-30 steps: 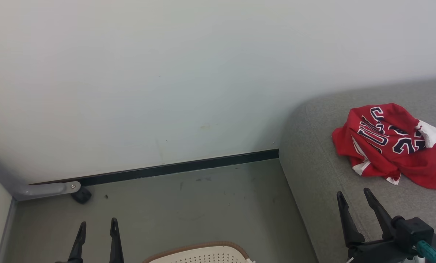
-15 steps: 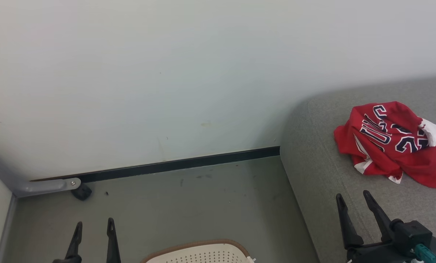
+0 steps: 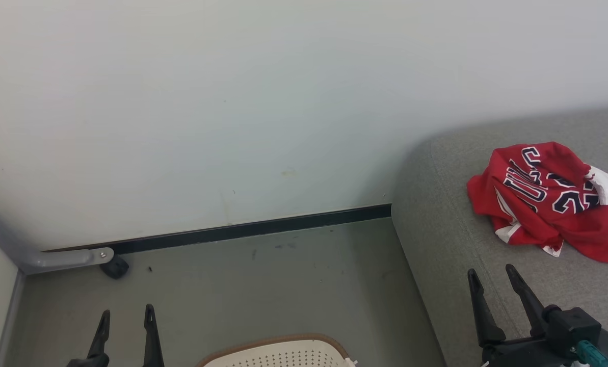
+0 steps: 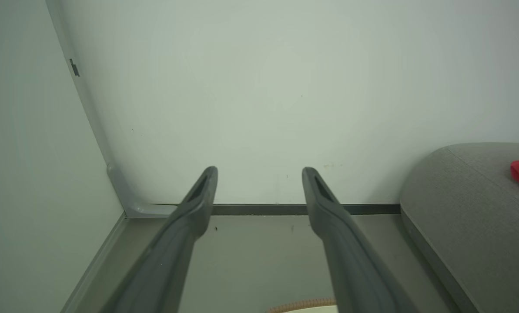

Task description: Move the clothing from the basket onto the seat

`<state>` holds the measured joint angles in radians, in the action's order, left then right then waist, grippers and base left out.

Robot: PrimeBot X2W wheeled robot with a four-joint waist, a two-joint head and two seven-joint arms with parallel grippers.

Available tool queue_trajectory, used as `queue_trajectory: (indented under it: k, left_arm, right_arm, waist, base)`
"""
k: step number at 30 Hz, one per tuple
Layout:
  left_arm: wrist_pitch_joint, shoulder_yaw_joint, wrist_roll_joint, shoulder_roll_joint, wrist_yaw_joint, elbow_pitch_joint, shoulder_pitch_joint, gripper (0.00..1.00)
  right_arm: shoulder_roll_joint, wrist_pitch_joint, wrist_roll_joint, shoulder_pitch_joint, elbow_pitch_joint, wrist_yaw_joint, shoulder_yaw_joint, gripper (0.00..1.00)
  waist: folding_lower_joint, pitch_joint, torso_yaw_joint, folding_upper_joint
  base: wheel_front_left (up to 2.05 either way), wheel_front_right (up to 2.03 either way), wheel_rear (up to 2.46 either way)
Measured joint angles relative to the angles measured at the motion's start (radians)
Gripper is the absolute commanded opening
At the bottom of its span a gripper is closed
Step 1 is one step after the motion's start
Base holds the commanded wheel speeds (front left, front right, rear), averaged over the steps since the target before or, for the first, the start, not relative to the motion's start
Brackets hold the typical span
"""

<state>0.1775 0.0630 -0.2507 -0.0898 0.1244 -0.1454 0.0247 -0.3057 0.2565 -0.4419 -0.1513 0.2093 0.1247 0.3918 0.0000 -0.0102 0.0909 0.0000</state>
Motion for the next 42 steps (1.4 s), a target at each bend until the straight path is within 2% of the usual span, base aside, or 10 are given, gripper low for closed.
queue_trajectory:
  k: [7, 8, 17, 42]
  left_arm:
    - [-0.009, -0.006, 0.002, 0.000, 0.000, 0.000, 0.000, 1.00]
    - [-0.010, -0.005, 0.002, 0.000, 0.000, -0.002, 0.000, 0.00]
    - [-0.019, -0.001, -0.021, 0.010, -0.010, -0.066, 0.038, 0.00]
    - [-0.098, -0.047, -0.372, 0.020, -0.068, -0.092, 0.016, 0.00]
  right_arm:
    - [0.003, 0.000, 0.004, 0.001, -0.001, 0.000, -0.004, 1.00]
    - [0.003, 0.000, 0.004, 0.001, 0.001, 0.000, -0.004, 0.00]
    - [0.040, -0.014, -0.024, 0.058, 0.056, -0.009, -0.008, 0.00]
    - [0.095, -0.114, -0.318, 0.057, 0.063, -0.065, -0.142, 0.00]
  waist:
    - [0.0000, 0.001, 0.000, 0.0000]
    - [0.0000, 0.002, 0.000, 0.0000]
    - [0.0000, 0.002, -0.002, 0.0000]
    - [0.0000, 0.004, -0.027, 0.0000]
  base:
    - [0.00, 0.00, 0.00]
    - [0.00, 0.00, 0.00]
    - [0.00, 0.00, 0.00]
    - [0.00, 0.00, 0.00]
